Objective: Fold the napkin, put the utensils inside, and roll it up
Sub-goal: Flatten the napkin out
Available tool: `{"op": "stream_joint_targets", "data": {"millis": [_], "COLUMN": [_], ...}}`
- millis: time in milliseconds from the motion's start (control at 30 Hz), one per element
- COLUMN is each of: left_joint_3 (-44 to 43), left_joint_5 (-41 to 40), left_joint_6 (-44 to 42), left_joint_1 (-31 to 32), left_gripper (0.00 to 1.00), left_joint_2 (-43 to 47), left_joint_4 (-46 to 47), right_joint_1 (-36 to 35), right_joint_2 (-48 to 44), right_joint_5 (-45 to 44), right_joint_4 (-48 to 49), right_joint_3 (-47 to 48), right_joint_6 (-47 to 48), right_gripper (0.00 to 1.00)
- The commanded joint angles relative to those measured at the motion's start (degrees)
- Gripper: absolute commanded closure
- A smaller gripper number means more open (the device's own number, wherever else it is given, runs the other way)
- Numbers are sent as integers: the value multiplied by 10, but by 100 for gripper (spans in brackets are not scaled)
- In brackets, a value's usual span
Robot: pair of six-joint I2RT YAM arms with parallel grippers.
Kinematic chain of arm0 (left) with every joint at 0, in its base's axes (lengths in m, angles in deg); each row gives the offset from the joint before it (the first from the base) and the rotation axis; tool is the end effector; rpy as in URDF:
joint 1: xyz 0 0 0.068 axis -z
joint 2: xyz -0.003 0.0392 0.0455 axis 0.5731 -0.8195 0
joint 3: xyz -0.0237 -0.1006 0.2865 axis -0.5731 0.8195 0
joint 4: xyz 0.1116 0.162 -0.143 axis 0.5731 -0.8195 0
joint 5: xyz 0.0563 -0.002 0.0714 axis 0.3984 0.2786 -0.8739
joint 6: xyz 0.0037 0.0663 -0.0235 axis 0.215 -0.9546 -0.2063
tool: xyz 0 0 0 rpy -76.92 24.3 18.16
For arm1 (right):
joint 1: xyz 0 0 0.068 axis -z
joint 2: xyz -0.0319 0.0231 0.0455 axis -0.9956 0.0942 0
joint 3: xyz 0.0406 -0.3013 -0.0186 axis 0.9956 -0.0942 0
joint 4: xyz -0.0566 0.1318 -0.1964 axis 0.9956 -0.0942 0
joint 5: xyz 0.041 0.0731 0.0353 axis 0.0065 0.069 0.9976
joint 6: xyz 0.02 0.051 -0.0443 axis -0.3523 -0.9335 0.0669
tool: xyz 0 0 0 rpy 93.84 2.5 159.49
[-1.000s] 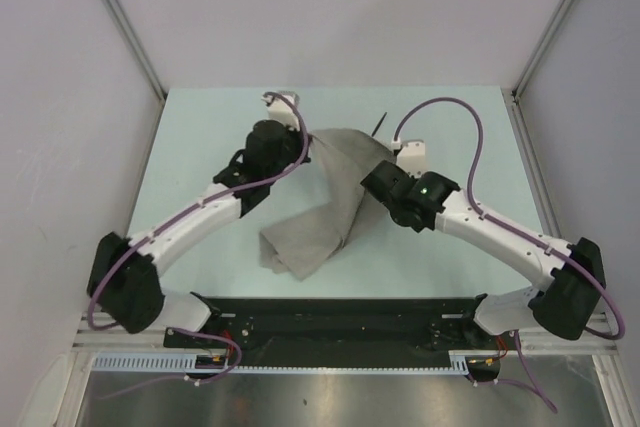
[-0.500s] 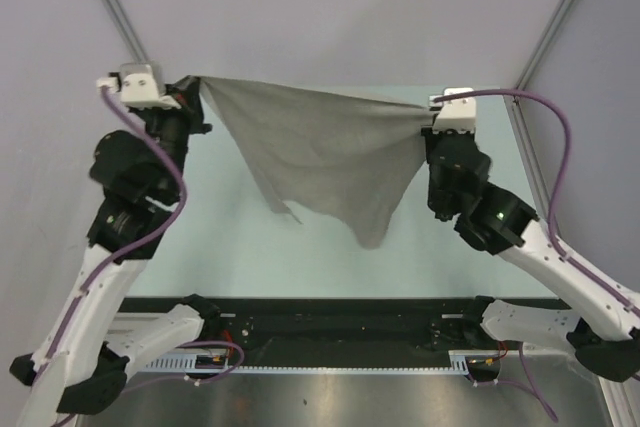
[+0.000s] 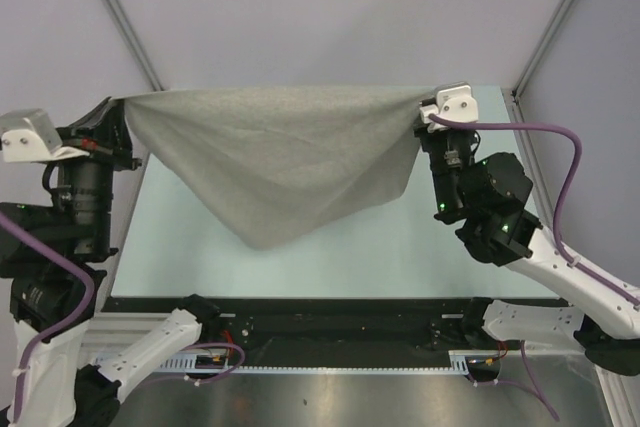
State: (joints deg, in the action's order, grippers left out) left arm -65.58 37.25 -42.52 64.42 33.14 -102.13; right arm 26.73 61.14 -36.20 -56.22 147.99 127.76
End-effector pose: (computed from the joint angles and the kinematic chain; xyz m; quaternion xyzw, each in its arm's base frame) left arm 0.0348 0.0109 0.5693 -0.0443 0.5532 -0.0561 0.8299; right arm 0.1244 0.1133 0.5281 -0.1100 0.5900 -0.1006 0.7935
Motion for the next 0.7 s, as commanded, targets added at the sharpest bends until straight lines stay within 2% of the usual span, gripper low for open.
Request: {"op": "stream_joint_targets", "data": {"millis": [0, 67, 167, 200, 233, 267, 300, 333, 400, 433, 500, 567, 600, 633, 667], "left_joint_3": [-12, 0, 51, 58, 68, 92, 105, 118, 166, 180, 190, 173, 165, 153, 113], "left_joint_5": [-68, -97, -140, -135, -119, -62, -30, 0, 60, 74, 103, 111, 121, 123, 123], "left_joint_6": [-28, -42, -69, -70, -51, -35, -15, 27, 52, 66, 77, 90, 95, 104, 110], "left_joint_1": [-4, -4, -10, -38, -64, -96, -170, -205, -277, -292, -336, -352, -366, -373, -379], "left_gripper": [100, 100, 100, 100, 100, 100, 100, 100, 100, 100, 100, 100, 100, 98, 91], "left_joint_2": [-1, -11, -48, -58, -81, -92, -103, -132, -166, -186, -259, -343, -372, -406, -436], "left_joint_4": [8, 32, 79, 81, 83, 86, 86, 89, 126, 137, 149, 159, 166, 166, 151], "right_joint_1": [1, 17, 86, 118, 131, 141, 150, 168, 183, 194, 202, 208, 211, 215, 221], "right_joint_2": [34, 62, 122, 156, 174, 196, 217, 269, 325, 396, 474, 602, 644, 686, 774], "right_joint_5": [45, 67, 137, 178, 195, 227, 240, 251, 278, 281, 275, 260, 248, 245, 244], "right_joint_4": [55, 55, 27, 25, 31, 41, 57, 67, 103, 118, 168, 202, 206, 192, 165], "right_joint_3": [42, 58, 84, 86, 89, 91, 93, 96, 113, 121, 149, 224, 260, 362, 417], "right_joint_6": [39, 23, -48, -82, -90, -99, -114, -123, -137, -144, -145, -132, -126, -124, -123], "right_gripper": [100, 100, 100, 100, 100, 100, 100, 100, 100, 100, 100, 100, 91, 76, 55]}}
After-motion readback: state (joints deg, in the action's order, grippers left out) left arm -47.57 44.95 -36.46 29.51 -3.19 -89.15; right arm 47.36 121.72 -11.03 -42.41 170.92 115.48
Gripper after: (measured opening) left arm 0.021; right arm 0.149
